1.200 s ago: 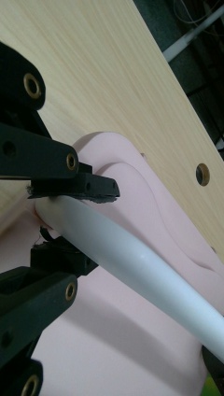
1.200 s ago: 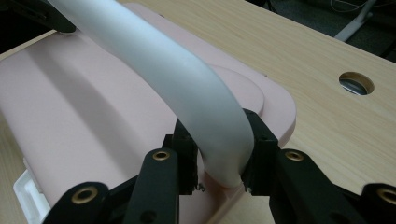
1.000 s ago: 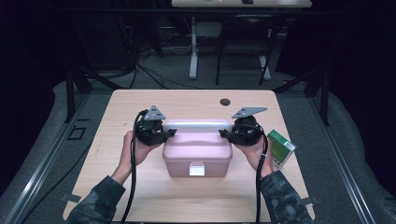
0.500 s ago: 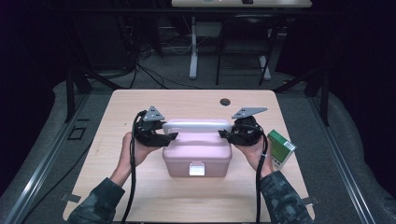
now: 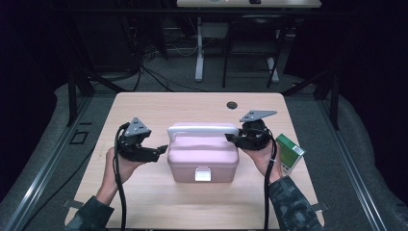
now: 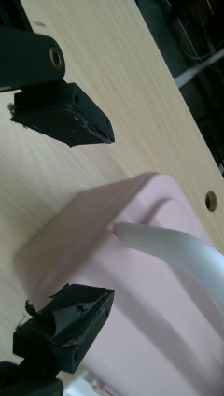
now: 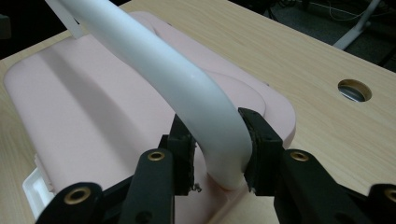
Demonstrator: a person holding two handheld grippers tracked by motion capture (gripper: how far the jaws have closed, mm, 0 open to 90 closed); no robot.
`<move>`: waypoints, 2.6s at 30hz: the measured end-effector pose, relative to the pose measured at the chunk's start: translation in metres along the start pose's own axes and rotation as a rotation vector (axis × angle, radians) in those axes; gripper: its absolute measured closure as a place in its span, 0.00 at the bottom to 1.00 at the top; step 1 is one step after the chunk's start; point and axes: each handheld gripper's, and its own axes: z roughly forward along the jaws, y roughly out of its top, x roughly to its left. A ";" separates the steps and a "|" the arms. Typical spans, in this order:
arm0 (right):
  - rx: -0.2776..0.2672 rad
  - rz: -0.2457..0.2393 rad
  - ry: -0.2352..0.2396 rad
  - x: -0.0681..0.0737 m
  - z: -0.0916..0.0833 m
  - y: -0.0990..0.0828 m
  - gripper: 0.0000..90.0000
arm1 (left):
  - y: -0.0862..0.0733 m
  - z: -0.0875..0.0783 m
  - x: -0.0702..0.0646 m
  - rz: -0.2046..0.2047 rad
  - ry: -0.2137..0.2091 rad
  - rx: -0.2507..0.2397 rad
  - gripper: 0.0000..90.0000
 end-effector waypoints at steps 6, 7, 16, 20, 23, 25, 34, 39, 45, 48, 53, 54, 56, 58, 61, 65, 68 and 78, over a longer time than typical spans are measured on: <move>0.004 -0.012 -0.005 0.000 -0.001 0.000 0.77 | -0.027 0.000 0.017 -0.062 0.062 0.048 0.18; 0.002 -0.013 -0.007 0.000 -0.001 0.000 0.78 | -0.031 0.000 0.021 -0.075 0.068 0.059 0.18; 0.009 -0.023 -0.013 0.000 0.000 0.001 0.79 | -0.050 0.018 0.034 -0.124 0.075 0.099 0.17; 0.009 -0.013 -0.010 0.000 0.000 0.001 0.80 | -0.052 0.024 0.030 -0.114 0.073 0.108 0.17; 0.012 -0.014 -0.008 -0.001 0.000 0.003 0.80 | -0.054 0.030 0.028 -0.102 0.075 0.124 0.17; 0.011 -0.014 -0.008 -0.001 0.001 0.003 0.80 | -0.055 0.033 0.028 -0.105 0.072 0.133 0.17; 0.008 0.000 0.001 -0.003 0.000 0.005 0.80 | -0.057 0.037 0.026 -0.097 0.064 0.140 0.17; 0.006 0.000 -0.002 -0.004 0.000 0.006 0.80 | -0.057 0.038 0.025 -0.092 0.059 0.140 0.17; -0.005 0.010 0.001 -0.005 -0.001 0.009 0.80 | -0.057 0.040 0.024 -0.088 0.050 0.148 0.17; -0.007 0.014 0.003 -0.006 -0.002 0.010 0.79 | -0.057 0.040 0.023 -0.089 0.048 0.148 0.17; -0.020 0.026 0.007 -0.008 -0.004 0.012 0.79 | -0.057 0.041 0.023 -0.089 0.048 0.149 0.17; -0.020 0.031 0.008 -0.008 -0.004 0.013 0.79 | -0.057 0.041 0.023 -0.089 0.047 0.148 0.17; -0.023 0.036 0.007 -0.008 -0.005 0.015 0.79 | -0.057 0.041 0.023 -0.091 0.042 0.152 0.17; -0.022 0.040 0.007 -0.009 -0.005 0.017 0.79 | -0.057 0.041 0.023 -0.090 0.043 0.151 0.17; -0.021 0.044 0.005 -0.009 -0.006 0.020 0.78 | -0.057 0.040 0.023 -0.092 0.041 0.146 0.17; -0.024 0.044 -0.001 -0.010 -0.008 0.023 0.78 | -0.056 0.040 0.023 -0.095 0.039 0.144 0.17; -0.028 0.045 -0.004 -0.011 -0.009 0.025 0.78 | -0.057 0.040 0.023 -0.092 0.041 0.142 0.17; -0.038 0.055 -0.008 -0.013 -0.012 0.031 0.77 | -0.057 0.040 0.023 -0.097 0.037 0.139 0.17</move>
